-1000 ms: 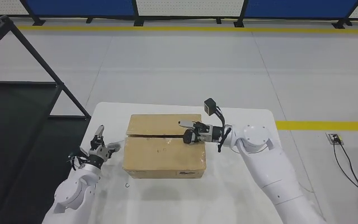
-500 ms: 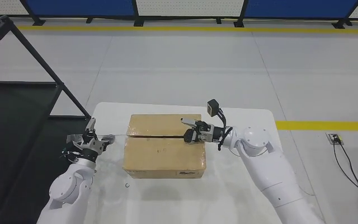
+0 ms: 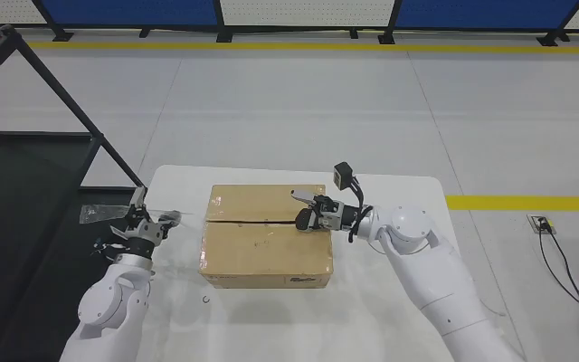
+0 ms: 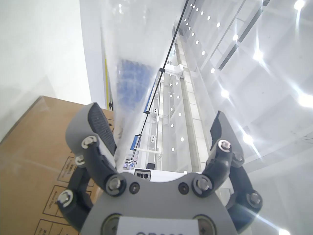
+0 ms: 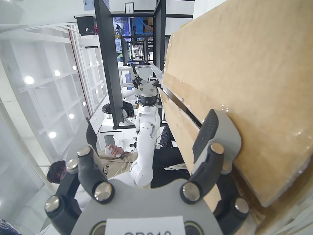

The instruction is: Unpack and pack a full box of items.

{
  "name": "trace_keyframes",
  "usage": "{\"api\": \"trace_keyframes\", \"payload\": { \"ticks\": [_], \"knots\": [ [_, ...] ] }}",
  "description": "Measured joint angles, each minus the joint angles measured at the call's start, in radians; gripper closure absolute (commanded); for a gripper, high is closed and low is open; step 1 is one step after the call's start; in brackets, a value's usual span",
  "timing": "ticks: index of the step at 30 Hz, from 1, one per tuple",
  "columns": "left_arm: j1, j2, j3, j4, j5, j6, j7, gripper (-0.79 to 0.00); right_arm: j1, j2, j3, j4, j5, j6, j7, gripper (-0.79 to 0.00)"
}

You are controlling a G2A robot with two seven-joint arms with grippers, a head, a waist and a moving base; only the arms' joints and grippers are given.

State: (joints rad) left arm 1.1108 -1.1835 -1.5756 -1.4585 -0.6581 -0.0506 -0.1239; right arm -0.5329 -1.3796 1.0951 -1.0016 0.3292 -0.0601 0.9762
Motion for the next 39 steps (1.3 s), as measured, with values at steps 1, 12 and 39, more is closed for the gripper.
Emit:
{"api": "trace_keyframes", "payload": {
  "ticks": [1,12,39],
  "knots": [
    [0.0,-0.001,0.0,-0.002,-0.001,-0.003,0.006,-0.785,-0.004,0.0,0.003,-0.002,0.006,-0.008,-0.006,-0.785],
    [0.025,-0.01,-0.006,-0.013,-0.002,-0.046,0.054,-0.785,-0.023,0.003,0.007,-0.017,-0.002,-0.003,-0.063,-0.785],
    [-0.048,-0.017,-0.027,0.078,-0.056,0.138,0.058,-0.785,0.013,-0.006,-0.018,0.039,0.011,-0.017,-0.049,-0.785]
  ]
}}
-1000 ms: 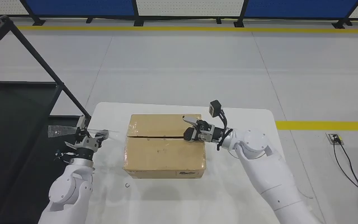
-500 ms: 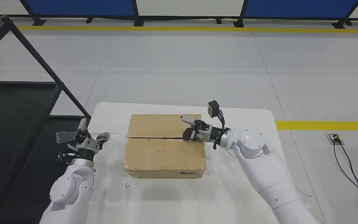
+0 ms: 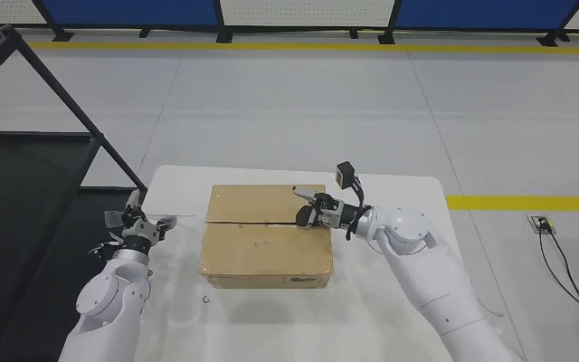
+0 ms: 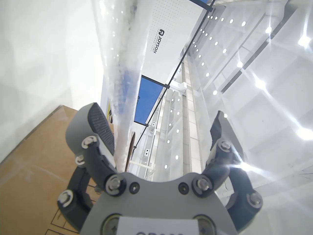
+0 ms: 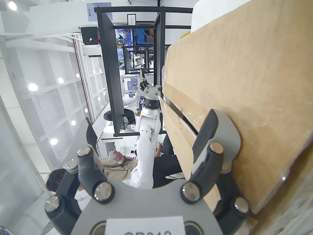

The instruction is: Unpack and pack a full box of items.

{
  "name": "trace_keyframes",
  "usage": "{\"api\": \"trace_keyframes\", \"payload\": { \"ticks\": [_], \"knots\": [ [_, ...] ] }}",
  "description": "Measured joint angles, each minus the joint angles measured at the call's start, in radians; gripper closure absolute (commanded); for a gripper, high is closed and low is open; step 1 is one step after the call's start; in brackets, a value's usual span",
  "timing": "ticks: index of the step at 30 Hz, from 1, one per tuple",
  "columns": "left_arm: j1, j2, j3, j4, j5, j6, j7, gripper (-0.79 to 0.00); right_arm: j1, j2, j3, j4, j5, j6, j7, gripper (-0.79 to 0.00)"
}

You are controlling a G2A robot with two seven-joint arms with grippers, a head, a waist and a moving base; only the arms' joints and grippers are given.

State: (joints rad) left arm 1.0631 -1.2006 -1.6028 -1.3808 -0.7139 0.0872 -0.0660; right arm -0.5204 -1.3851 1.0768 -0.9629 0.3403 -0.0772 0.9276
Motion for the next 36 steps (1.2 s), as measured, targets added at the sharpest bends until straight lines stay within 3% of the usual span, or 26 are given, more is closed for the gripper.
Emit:
{"api": "trace_keyframes", "payload": {
  "ticks": [9,24,36],
  "knots": [
    [0.004,0.003,-0.009,-0.02,0.022,0.066,-0.014,-0.785,0.019,-0.004,-0.011,0.023,0.004,-0.002,0.009,-0.785],
    [0.08,-0.008,-0.029,-0.177,-0.014,-0.109,-0.003,-0.785,0.039,-0.012,-0.021,0.065,0.012,0.012,-0.012,-0.785],
    [0.047,-0.015,-0.022,-0.206,0.007,-0.115,0.035,-0.785,0.034,-0.011,-0.018,0.064,0.01,0.001,-0.005,-0.785]
  ]
}}
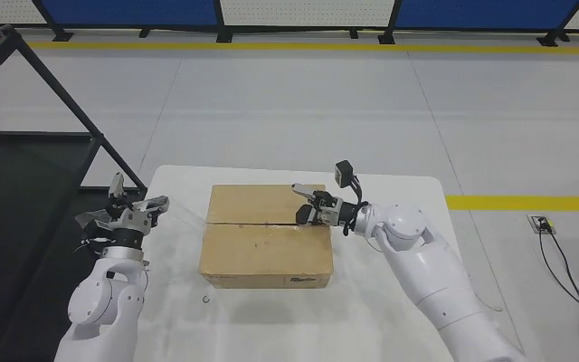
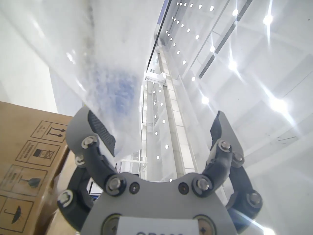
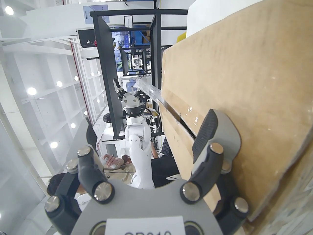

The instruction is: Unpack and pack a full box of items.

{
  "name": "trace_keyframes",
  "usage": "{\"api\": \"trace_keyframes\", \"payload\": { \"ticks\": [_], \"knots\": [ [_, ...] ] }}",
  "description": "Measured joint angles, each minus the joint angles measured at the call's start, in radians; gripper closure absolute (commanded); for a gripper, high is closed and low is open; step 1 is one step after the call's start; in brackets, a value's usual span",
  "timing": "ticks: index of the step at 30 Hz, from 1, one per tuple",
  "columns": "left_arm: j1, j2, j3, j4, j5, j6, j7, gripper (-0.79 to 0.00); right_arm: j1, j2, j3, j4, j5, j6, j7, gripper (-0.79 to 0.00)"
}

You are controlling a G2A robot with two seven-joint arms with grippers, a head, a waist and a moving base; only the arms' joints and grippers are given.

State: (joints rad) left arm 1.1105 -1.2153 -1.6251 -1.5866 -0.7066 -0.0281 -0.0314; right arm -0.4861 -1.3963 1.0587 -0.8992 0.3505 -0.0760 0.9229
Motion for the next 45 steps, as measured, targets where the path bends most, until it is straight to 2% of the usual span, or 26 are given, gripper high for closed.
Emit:
{"api": "trace_keyframes", "payload": {
  "ticks": [24,45],
  "knots": [
    [-0.022,-0.012,0.037,-0.088,0.119,-0.043,0.029,-0.785,-0.03,0.016,0.024,-0.049,-0.019,0.035,0.014,-0.785],
    [-0.037,-0.006,0.1,-0.142,0.292,-0.144,-0.256,-0.785,-0.063,0.031,0.059,-0.08,-0.015,0.013,0.01,-0.785]
  ]
}}
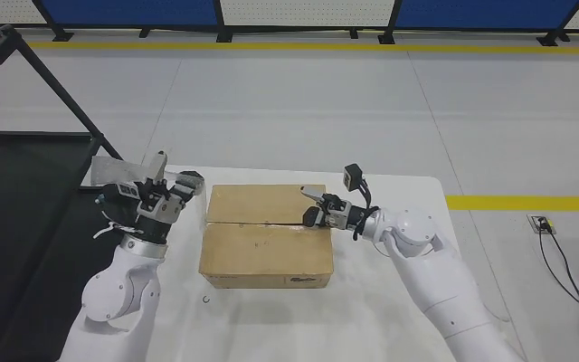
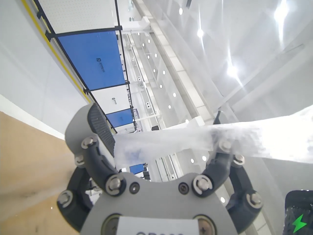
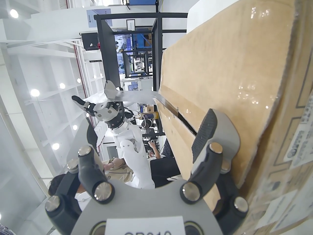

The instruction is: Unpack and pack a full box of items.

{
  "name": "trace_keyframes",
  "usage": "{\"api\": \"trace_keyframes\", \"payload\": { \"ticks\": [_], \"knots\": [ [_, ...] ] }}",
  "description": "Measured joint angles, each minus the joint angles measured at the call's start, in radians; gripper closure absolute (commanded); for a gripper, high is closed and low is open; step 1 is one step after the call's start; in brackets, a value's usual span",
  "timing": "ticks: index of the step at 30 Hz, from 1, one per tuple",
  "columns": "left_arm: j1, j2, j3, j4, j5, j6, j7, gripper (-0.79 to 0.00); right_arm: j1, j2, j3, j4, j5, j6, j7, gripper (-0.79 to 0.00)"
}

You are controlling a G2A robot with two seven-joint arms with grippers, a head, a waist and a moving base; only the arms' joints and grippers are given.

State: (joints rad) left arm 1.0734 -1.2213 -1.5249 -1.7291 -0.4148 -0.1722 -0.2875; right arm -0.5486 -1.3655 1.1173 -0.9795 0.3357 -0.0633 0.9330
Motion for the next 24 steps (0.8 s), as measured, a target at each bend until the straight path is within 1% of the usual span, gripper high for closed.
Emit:
{"api": "trace_keyframes", "payload": {
  "ticks": [4,8,13,18,24],
  "knots": [
    [-0.007,0.003,0.015,-0.013,0.048,0.016,-0.047,-0.785,-0.008,0.006,0.017,-0.013,0.001,-0.003,0.002,-0.785],
    [-0.022,0.004,0.038,-0.022,0.1,0.037,-0.068,-0.785,-0.023,0.015,0.035,-0.036,-0.005,0.0,0.01,-0.785],
    [-0.049,0.005,0.083,-0.025,0.186,0.062,-0.107,-0.785,-0.05,0.028,0.055,-0.083,-0.034,0.012,0.017,-0.785],
    [-0.078,0.003,0.127,-0.011,0.216,0.095,-0.13,-0.785,-0.076,0.039,0.08,-0.113,-0.038,0.021,0.012,-0.785],
    [-0.111,-0.001,0.176,0.018,0.267,0.129,-0.131,-0.785,-0.09,0.045,0.086,-0.124,-0.039,0.028,0.016,-0.785]
  ]
}}
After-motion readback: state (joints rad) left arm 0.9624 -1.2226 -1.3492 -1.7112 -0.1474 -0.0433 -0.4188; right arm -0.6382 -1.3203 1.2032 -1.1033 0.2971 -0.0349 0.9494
